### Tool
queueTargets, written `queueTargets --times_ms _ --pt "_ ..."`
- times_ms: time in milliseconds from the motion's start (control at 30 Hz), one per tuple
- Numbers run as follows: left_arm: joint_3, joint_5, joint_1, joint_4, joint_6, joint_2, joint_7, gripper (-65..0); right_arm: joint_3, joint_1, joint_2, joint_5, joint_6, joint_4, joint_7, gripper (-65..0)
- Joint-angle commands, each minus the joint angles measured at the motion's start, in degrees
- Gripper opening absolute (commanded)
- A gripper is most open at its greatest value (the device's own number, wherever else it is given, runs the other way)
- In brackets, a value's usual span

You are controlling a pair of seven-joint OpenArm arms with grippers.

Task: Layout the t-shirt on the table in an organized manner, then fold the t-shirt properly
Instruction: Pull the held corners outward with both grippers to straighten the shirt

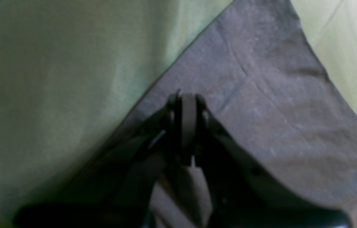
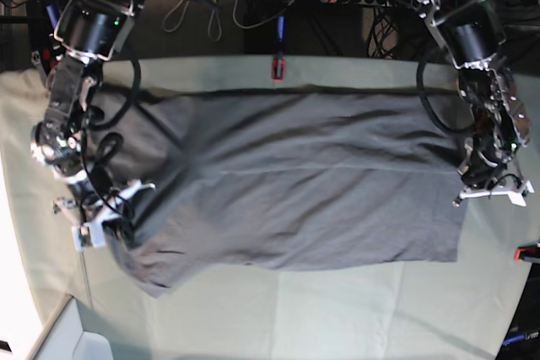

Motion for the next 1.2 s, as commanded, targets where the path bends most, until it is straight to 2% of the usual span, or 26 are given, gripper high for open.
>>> queueTargets --times_ms 0,200,467,567,667,733,833,933,1000,1067,1167 --pt "-0.1 -0.2 -1.2 1.1 -0.3 -0.9 -1.3 -65.0 -0.3 1.4 0.3 1.1 0.0 1.0 1.9 -65.0" --pt "-0.1 -0.2 -1.2 1.1 -0.3 -0.9 -1.3 -65.0 -3.3 1.4 0.4 1.1 0.0 1.0 1.9 -65.0" --pt "-0.1 -0.2 -1.2 1.1 -0.3 -0.9 -1.2 -65.0 -3.3 1.0 0.4 1.1 0.0 -0.5 1.9 -65.0" --pt "-0.1 -0.2 -1.3 1.1 -0.4 -0.9 -0.7 -63.2 -3.3 1.3 2.4 1.1 0.0 -4.0 1.9 -65.0" --pt "-0.1 -0.2 -1.2 1.1 -0.3 -0.9 -0.7 -53.1 -3.0 1.3 3.6 1.1 0.0 -5.9 1.9 -64.4" --pt "-0.1 -0.2 -1.2 1.1 -0.3 -0.9 -0.7 -43.3 -3.0 1.3 4.0 1.1 0.0 -6.2 1.9 -60.6" --pt "-0.1 -0.2 -1.2 1.2 -0.4 -0.9 -0.7 -29.6 -2.8 1.0 3.9 1.1 0.0 -5.5 1.8 -53.5" --pt "0.0 -0.2 -1.2 1.3 -0.4 -0.9 -0.7 -18.5 0.4 0.7 2.5 1.2 0.0 -3.6 1.8 -42.0" --pt "-0.1 -0.2 -0.9 2.1 -0.5 -0.9 -0.7 -14.6 3.1 0.7 0.9 1.2 0.0 -3.2 1.8 -34.1" --pt "0.0 -0.2 0.7 4.2 -0.5 -0.8 -0.7 -13.3 4.6 1.0 0.6 1.1 0.0 -3.2 1.8 -28.1" --pt "-0.1 -0.2 3.7 9.3 -0.5 -0.3 -0.7 -13.2 5.2 0.5 0.7 1.1 0.0 -3.2 1.8 -24.8"
